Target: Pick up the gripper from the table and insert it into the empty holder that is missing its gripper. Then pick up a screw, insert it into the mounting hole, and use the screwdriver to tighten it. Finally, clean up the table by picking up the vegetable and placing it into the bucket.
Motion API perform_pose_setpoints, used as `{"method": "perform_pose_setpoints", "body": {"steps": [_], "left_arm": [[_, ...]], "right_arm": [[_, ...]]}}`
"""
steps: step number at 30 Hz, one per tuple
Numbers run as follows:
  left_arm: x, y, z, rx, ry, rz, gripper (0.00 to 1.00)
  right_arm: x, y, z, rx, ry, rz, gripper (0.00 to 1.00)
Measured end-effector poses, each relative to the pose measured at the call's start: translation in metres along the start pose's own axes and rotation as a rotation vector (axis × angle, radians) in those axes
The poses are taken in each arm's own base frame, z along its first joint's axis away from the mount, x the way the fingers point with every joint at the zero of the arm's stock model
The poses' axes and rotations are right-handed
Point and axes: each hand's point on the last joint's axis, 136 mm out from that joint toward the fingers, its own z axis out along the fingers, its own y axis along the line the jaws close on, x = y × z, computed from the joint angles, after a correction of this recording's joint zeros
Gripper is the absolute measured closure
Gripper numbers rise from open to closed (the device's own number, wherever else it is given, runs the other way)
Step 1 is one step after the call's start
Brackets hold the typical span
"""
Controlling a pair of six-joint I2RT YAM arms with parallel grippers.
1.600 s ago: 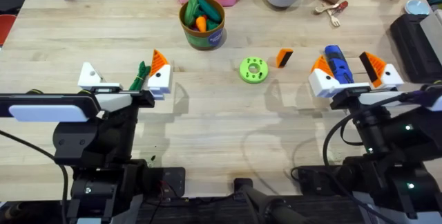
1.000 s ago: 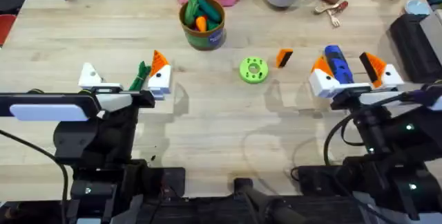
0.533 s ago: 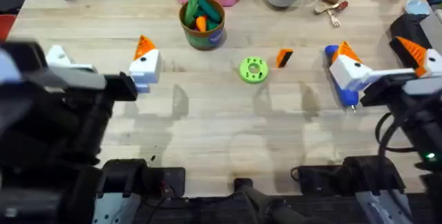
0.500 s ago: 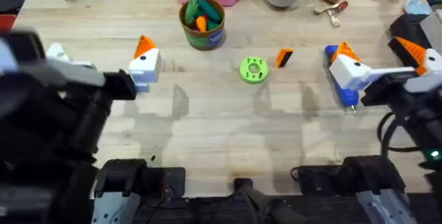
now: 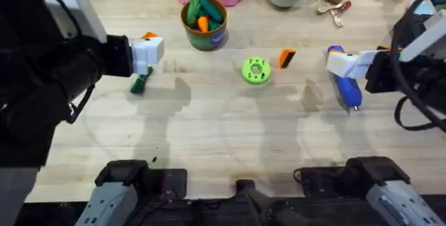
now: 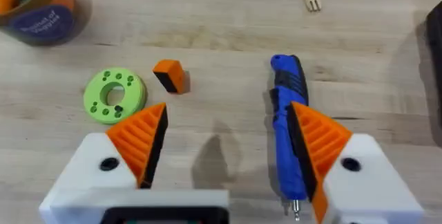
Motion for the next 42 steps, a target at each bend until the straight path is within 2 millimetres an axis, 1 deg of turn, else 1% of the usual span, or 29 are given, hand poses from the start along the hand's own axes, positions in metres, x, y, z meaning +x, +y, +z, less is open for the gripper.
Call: {"method": "perform_pose_setpoints", "body": {"steps": [3,7,10,14,19,25,32,35,40,42], "left_arm": [[0.002,0.0,0.004,0.002,0.017,0.003,0.016],[0.002,0.0,0.004,0.0,0.018,0.011,0.016],[0.005,0.004,0.004,-0.012,0.032,0.049,0.015],[0.021,0.012,0.002,-0.035,0.098,0.092,0.015],[0.051,0.027,0.005,-0.054,0.235,0.145,0.016],[0.066,0.037,0.027,-0.009,0.317,0.152,0.016],[0.08,0.043,0.058,0.036,0.387,0.151,0.017],[0.093,0.044,0.07,0.072,0.437,0.2,0.013],[0.119,0.039,0.087,0.153,0.535,0.268,0.057],[0.127,0.037,0.094,0.18,0.558,0.278,0.069]], "right_arm": [[-0.001,0.0,0.001,0.0,0.004,-0.001,0.008],[-0.003,0.0,0.0,0.0,0.0,-0.001,0.007],[-0.003,0.0,0.0,0.0,-0.002,-0.001,0.007],[-0.003,0.0,0.0,0.0,-0.002,-0.001,0.008],[-0.003,0.0,0.0,0.0,-0.002,-0.001,0.009],[-0.003,0.0,0.0,0.0,-0.002,-0.001,0.008],[-0.003,0.0,0.0,0.0,-0.002,-0.001,0.007],[-0.003,0.0,0.0,0.0,-0.002,-0.001,0.007],[-0.003,0.0,0.0,0.0,-0.001,-0.001,0.008],[-0.003,0.0,0.0,0.0,-0.001,-0.001,0.007]]}}
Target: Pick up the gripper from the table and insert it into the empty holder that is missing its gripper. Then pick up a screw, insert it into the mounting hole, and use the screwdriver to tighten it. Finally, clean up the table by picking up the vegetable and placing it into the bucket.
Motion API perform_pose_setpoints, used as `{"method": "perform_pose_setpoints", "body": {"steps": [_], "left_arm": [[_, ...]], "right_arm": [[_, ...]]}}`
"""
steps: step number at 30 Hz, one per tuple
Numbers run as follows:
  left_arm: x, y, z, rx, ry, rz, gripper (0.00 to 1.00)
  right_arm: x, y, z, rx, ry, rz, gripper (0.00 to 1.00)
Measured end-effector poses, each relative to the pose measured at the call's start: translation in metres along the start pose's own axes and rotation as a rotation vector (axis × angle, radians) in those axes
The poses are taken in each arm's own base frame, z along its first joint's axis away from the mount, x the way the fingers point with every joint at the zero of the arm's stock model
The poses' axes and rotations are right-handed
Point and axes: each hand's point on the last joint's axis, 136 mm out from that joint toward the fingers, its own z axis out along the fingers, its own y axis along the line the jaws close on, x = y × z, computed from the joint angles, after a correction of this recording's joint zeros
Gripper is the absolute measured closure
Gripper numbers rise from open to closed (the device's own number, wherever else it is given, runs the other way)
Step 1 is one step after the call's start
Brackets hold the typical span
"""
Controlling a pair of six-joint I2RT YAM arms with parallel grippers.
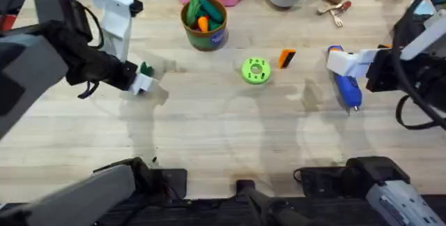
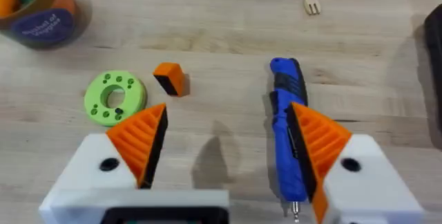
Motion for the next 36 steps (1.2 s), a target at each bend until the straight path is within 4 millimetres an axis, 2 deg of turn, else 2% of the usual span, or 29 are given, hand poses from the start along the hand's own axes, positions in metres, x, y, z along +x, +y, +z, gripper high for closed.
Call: {"method": "perform_pose_setpoints", "body": {"steps": [12,16,21,23,25,29,33,36], "left_arm": [[0.006,-0.001,0.039,0.065,0.055,0.036,0.11],[0.001,-0.001,0.041,0.077,0.041,0.04,0.131],[-0.001,-0.002,0.042,0.086,0.035,0.039,0.22],[-0.001,-0.002,0.042,0.088,0.032,0.039,0.296],[-0.002,-0.002,0.043,0.085,0.031,0.041,0.457],[-0.002,-0.003,0.044,0.093,0.03,0.043,0.67],[-0.001,-0.002,0.044,0.089,0.032,0.047,0.979],[-0.002,-0.002,0.044,0.087,0.031,0.048,0.985]], "right_arm": [[0.001,0.0,0.0,0.0,0.003,0.0,0.008],[0.001,0.0,0.0,0.0,0.003,0.0,0.007],[0.001,0.0,0.0,0.0,0.003,0.0,0.008],[0.001,0.0,0.0,0.0,0.003,0.0,0.008],[0.001,0.0,0.0,0.0,0.003,0.0,0.008],[0.001,0.0,0.0,0.0,0.003,0.0,0.008],[0.001,0.0,0.0,0.0,0.003,0.0,0.007],[0.001,0.0,0.0,0.0,0.003,0.0,0.007]]}}
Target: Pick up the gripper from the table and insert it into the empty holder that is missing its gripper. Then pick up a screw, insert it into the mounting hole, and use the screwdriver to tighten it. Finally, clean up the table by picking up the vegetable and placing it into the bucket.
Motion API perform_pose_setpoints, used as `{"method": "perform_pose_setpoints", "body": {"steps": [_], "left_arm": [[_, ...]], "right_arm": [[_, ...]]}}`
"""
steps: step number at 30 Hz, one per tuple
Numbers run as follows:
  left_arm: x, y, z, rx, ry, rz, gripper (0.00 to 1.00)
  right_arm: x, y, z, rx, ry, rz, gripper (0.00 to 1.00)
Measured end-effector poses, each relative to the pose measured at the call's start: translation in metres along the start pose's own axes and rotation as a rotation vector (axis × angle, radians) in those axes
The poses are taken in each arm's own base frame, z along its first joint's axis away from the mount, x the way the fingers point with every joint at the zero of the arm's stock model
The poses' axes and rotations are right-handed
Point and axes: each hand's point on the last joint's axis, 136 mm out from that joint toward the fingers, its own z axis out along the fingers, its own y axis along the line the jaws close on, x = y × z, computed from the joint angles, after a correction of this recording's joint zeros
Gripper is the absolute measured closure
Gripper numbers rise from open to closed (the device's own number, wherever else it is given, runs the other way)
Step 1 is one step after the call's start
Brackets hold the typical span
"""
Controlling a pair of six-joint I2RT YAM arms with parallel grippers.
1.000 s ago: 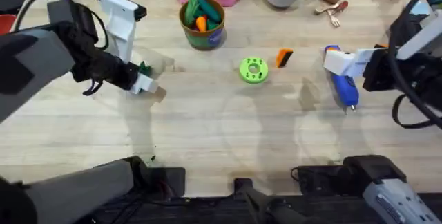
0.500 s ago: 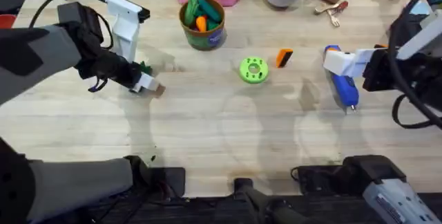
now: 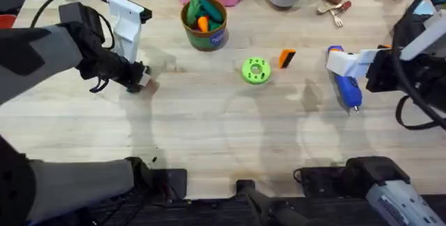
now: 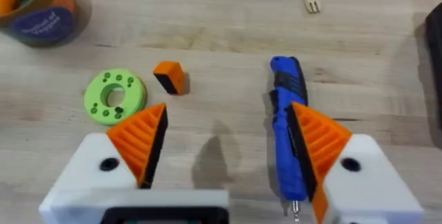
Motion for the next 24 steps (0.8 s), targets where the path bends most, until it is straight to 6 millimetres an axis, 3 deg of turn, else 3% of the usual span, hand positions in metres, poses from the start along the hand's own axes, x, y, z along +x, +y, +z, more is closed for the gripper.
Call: {"method": "perform_pose_setpoints", "body": {"steps": [15,16,21,24], "left_arm": [[0.0001,0.0002,0.0,-0.001,0.001,0.001,0.967],[0.0005,0.0007,0.0,-0.004,0.003,0.002,0.867],[-0.0015,0.0051,-0.0011,-0.019,-0.003,0.002,0.089],[-0.0018,0.0059,-0.0013,-0.021,-0.005,-0.002,0.019]], "right_arm": [[0.0001,-0.0001,0.0,0.0,0.0,0.0,0.008],[0.0,0.0,0.0,0.0,0.0,0.0,0.008],[0.0001,-0.0001,0.0,0.0,0.0,0.0,0.007],[-0.0001,0.0,-0.0001,0.0,0.0,0.0,0.007]]}}
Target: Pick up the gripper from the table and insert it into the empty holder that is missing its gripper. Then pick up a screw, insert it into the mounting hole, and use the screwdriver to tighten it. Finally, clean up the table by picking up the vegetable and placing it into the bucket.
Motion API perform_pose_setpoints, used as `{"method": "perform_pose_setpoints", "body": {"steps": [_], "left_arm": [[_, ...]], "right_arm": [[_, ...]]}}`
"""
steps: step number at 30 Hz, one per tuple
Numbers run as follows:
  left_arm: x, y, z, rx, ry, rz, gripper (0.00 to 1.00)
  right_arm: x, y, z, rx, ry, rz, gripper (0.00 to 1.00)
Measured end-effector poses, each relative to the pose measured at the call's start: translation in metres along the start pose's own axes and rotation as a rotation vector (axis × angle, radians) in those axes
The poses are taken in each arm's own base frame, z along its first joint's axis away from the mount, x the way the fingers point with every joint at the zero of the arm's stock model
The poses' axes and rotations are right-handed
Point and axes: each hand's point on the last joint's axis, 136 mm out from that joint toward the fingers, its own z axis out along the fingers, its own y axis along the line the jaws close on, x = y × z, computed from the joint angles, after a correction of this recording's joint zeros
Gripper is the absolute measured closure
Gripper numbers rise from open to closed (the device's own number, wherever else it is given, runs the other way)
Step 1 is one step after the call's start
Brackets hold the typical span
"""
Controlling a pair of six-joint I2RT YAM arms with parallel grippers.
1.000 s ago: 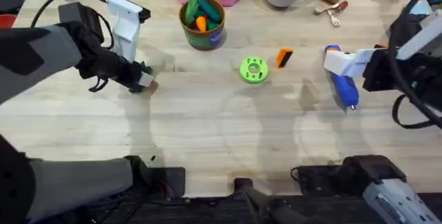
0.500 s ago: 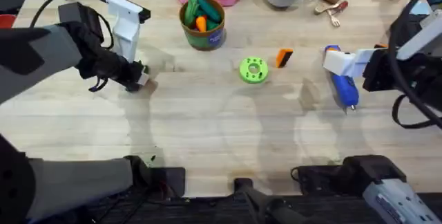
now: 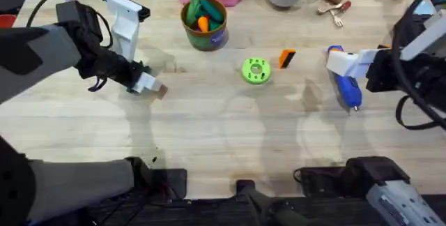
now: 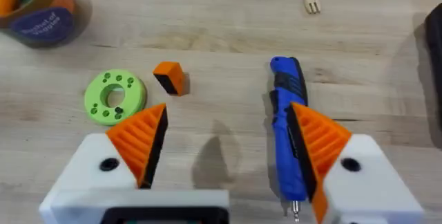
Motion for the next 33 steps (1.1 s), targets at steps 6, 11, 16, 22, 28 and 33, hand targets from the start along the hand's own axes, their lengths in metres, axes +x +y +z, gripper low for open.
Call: {"method": "perform_pose_setpoints", "body": {"steps": [6,11,16,22,28,33], "left_arm": [[0.0,0.0,0.0,-0.001,-0.002,0.0,0.015],[-0.003,0.001,0.0,-0.005,-0.014,0.003,0.015],[-0.011,0.0,-0.003,0.004,-0.054,0.005,0.015],[-0.043,0.007,-0.042,-0.05,-0.201,-0.007,0.016],[-0.075,0.01,-0.109,-0.149,-0.403,0.021,0.015],[-0.083,0.005,-0.149,-0.211,-0.508,0.04,0.015]], "right_arm": [[0.0,0.0,0.0,0.0,0.0,0.0,0.008],[0.0,0.0,0.0,0.0,0.0,0.0,0.008],[0.0,0.0,0.0,0.0,0.0,0.0,0.007],[0.0,0.0,0.0,0.0,0.0,0.0,0.007],[0.009,0.0,0.0,0.0,0.035,0.001,0.008],[0.027,0.0,-0.001,-0.001,0.108,0.003,0.007]]}}
